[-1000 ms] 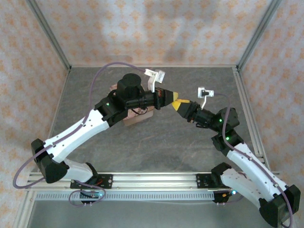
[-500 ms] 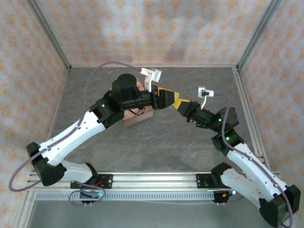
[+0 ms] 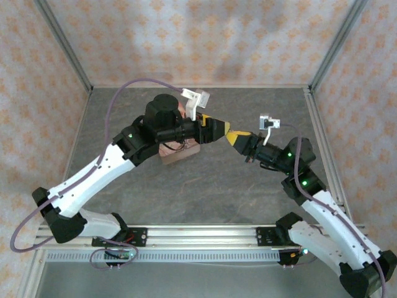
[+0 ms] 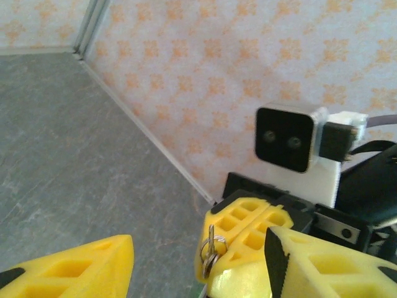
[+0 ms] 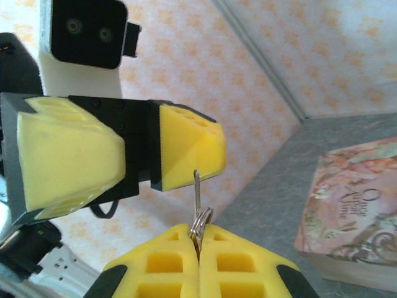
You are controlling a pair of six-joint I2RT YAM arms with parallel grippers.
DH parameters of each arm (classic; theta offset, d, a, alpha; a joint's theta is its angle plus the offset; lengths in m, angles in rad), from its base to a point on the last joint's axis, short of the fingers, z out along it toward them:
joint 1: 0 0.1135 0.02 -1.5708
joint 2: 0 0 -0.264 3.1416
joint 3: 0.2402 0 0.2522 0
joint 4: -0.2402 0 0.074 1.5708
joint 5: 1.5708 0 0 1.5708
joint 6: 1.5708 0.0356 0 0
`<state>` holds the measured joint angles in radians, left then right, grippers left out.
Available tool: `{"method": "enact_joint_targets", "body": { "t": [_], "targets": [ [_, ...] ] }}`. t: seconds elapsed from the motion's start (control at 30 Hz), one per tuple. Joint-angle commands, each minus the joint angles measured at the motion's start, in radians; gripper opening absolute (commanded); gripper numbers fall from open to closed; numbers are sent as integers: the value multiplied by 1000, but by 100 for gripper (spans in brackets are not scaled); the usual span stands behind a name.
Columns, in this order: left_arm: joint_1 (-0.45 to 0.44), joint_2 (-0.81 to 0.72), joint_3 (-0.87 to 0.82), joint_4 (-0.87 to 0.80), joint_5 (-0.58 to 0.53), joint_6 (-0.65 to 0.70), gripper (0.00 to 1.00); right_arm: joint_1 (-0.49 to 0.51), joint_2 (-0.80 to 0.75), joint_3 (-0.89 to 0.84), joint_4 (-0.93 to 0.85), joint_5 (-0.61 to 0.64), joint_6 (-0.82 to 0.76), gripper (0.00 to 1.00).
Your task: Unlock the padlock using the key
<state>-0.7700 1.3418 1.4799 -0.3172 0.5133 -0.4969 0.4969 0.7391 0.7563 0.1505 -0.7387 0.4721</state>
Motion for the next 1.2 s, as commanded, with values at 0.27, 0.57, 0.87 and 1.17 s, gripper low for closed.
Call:
{"method": "enact_joint_targets", "body": {
  "t": [0.27, 0.57, 0.87, 1.17],
  "targets": [
    [9, 21, 87, -203, -301, -134, 78, 184, 44, 189, -454, 699, -566, 0],
    [1, 82, 163, -245, -285, -266, 59, 426, 123, 189, -308, 1077, -774, 0],
    [-18, 160, 241, -336, -292, -303, 55, 528, 171, 202, -209, 1193, -858, 0],
    [-18, 180, 250, -315, -265, -329, 49, 548, 220, 219, -189, 1238, -890, 0]
  ]
}}
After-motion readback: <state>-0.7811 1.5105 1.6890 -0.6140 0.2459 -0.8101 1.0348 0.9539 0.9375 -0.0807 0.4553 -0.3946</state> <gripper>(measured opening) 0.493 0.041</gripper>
